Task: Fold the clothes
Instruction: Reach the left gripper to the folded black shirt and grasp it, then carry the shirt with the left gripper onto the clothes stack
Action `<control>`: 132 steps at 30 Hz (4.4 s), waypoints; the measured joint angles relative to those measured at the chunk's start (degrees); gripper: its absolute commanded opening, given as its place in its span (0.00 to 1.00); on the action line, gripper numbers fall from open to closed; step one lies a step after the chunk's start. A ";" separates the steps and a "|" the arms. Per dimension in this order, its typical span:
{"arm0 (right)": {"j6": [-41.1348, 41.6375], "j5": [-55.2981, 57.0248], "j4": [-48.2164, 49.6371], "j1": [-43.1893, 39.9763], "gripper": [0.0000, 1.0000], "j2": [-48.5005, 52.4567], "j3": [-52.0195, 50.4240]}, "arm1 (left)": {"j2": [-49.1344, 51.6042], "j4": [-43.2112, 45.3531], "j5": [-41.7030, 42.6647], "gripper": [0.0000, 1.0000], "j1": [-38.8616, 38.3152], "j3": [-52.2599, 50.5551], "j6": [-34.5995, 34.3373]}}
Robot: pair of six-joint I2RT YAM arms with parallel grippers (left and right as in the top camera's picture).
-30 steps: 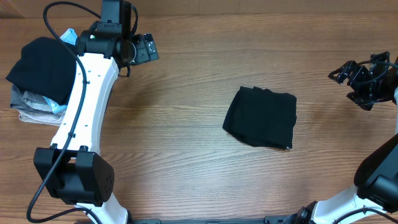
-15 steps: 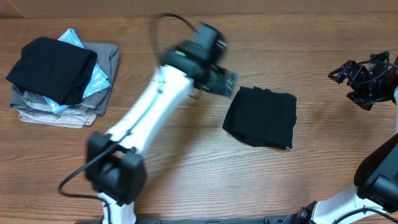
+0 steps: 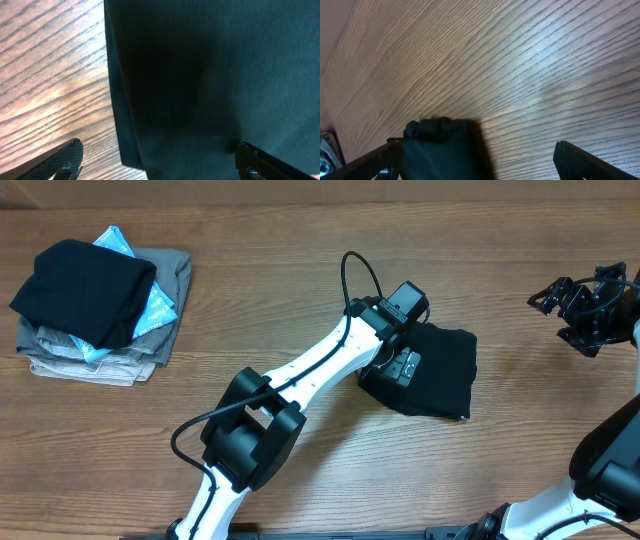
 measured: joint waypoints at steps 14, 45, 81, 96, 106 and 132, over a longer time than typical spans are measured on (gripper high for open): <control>0.02 -0.02 -0.02 0.00 1.00 0.00 0.00 | 0.00 1.01 4.87 1.00 -0.11 0.02 -3.87; 0.00 -0.02 0.00 0.00 1.00 0.00 0.00 | 5.57 1.05 2.27 0.16 -3.96 0.94 -10.08; 0.04 -0.02 0.00 0.00 1.00 0.00 0.00 | 6.58 -5.11 -1.27 0.92 -1.03 2.47 -7.89; 0.00 0.00 0.00 0.00 1.00 0.00 0.00 | 6.05 -4.26 1.46 0.04 -1.53 2.01 -7.67; 0.02 0.02 -0.02 0.00 1.00 0.00 0.00 | 6.62 -13.60 -9.57 0.04 -0.37 14.12 -7.76; 0.02 0.02 0.00 0.00 1.00 0.00 0.00 | -13.79 -8.68 6.80 0.04 60.43 35.39 -15.26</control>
